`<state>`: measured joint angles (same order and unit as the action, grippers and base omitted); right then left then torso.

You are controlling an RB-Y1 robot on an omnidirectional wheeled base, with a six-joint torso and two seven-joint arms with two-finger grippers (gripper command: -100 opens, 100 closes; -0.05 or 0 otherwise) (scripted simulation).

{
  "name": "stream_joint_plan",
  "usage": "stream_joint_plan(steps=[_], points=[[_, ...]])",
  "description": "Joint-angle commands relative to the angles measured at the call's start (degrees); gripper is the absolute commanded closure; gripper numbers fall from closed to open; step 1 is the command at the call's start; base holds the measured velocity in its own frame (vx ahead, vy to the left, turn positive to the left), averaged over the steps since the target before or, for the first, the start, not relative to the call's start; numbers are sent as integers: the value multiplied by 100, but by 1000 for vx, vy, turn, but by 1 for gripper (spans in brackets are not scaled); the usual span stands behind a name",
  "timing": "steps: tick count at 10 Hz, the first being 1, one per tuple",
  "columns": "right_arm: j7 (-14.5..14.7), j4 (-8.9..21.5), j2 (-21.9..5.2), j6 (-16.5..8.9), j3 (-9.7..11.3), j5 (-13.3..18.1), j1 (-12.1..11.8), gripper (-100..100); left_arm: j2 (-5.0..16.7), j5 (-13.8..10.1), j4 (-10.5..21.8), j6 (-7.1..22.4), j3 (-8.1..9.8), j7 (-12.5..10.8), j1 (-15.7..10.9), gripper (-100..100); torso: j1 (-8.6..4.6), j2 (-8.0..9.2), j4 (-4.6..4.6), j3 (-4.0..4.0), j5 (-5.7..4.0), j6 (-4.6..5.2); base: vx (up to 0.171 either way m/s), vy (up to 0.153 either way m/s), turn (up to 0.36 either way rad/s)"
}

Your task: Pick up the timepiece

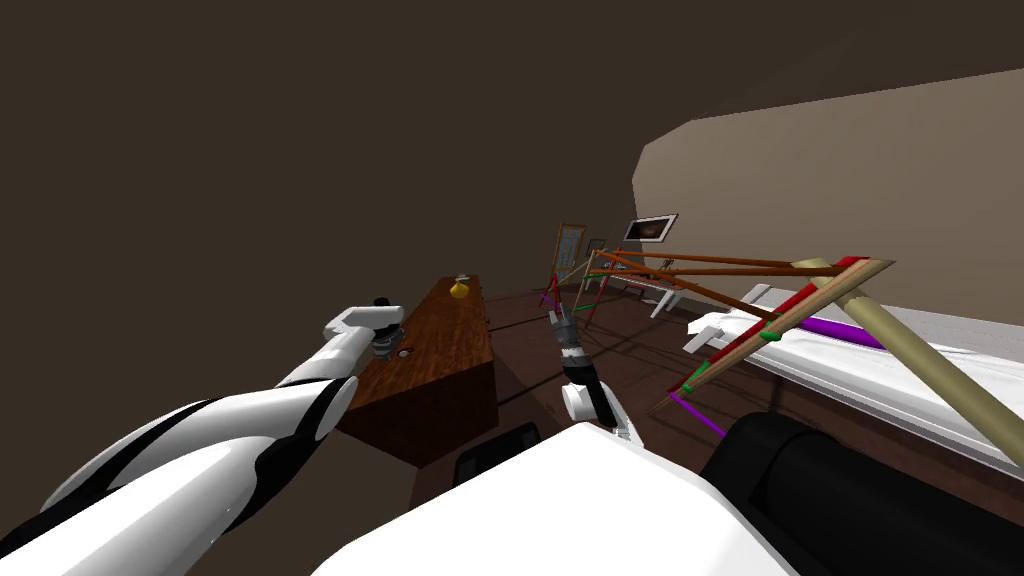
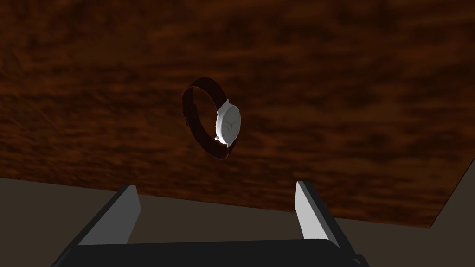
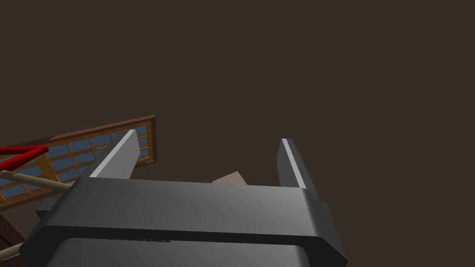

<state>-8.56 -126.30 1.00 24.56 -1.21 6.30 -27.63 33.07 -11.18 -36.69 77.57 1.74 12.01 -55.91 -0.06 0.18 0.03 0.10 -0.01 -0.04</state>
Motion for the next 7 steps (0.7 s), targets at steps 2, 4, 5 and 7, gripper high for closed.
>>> stream_joint_plan(steps=[2, 4, 5, 7], points=[[0, 0, 0, 0, 0, 0, 0, 0, 39, 185, 149, 227, -104, -186, -29, -100, 5, -6, -2, -3, 2, 0, -12, 2, -104], [0, 0, 0, 0, 0, 0, -1, 0, 63, 378, 308, 457, -210, -349, -39, -100, 12, -15, -4, -9, 3, -2, 12, 10, -136], [0, 0, 0, 0, 0, 0, 0, 0, 63, 378, 308, 457, -210, -349, -39, -100, 12, -21, -5, -12, 3, 2, 20, 18, -82], [0, 0, 0, 0, -1, 0, -1, 0, 69, 546, 435, 656, -299, -494, -47, -100, 15, -23, -6, -13, 4, -3, 26, 17, -94]])
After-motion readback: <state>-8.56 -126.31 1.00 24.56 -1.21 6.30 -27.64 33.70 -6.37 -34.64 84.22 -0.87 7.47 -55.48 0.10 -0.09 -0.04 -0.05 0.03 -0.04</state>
